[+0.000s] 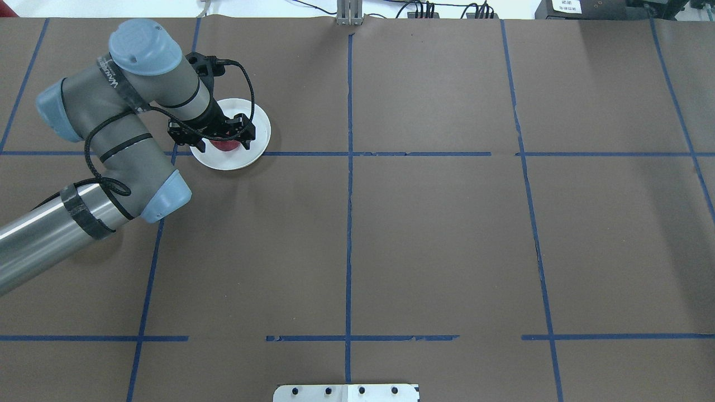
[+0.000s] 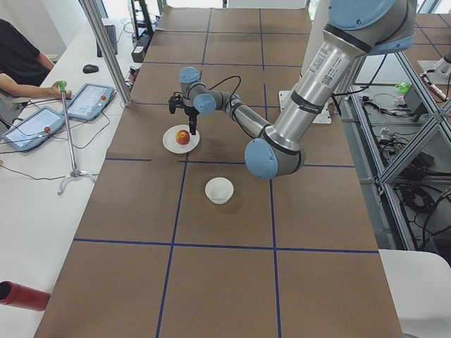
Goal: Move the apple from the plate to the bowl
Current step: 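Lower the left gripper and close it around the apple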
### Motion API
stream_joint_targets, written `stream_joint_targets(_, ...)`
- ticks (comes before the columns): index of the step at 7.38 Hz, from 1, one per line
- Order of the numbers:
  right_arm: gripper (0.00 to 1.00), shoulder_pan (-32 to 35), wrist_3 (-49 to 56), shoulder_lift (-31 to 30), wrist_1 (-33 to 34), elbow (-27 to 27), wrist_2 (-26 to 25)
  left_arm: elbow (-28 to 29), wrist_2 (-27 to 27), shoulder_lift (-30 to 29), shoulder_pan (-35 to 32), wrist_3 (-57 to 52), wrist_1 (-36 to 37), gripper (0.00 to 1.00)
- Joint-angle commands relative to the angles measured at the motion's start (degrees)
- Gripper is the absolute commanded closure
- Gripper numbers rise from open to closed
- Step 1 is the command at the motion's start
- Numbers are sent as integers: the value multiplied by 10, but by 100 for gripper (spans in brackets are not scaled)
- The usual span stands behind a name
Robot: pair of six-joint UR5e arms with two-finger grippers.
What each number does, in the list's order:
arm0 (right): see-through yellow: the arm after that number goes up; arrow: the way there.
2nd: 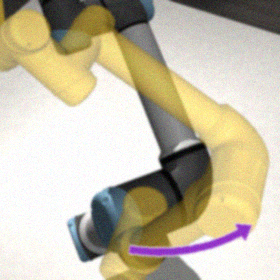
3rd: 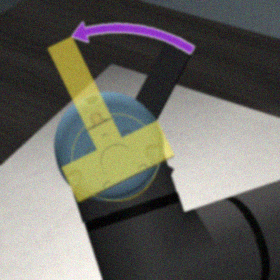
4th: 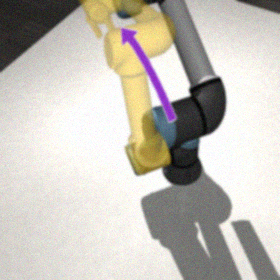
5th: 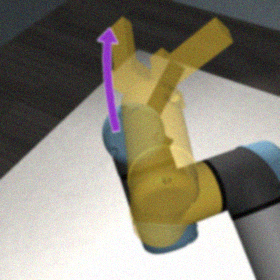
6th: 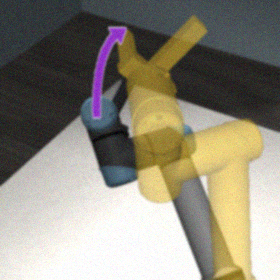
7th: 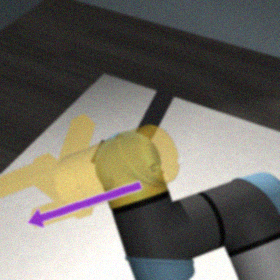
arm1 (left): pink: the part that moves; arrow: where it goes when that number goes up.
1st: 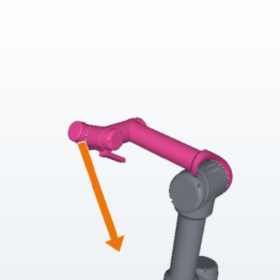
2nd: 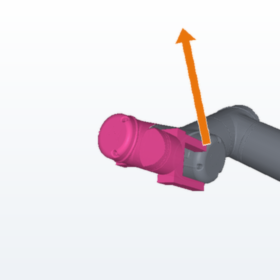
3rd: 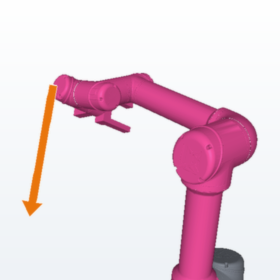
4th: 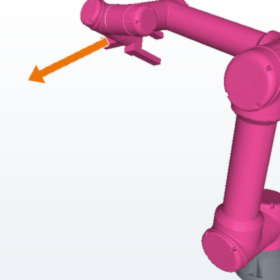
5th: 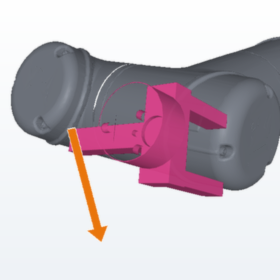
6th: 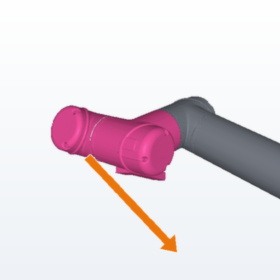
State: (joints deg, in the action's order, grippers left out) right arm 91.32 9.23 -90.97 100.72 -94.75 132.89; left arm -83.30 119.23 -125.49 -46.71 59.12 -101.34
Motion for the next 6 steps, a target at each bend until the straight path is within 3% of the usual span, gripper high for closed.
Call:
stream_joint_targets(1,0,0,0,0,0,0,0,45,-5,-19,-17,-2,-10,0)
stream_joint_targets(6,0,0,0,0,0,0,0,104,-5,-40,-26,1,-48,0)
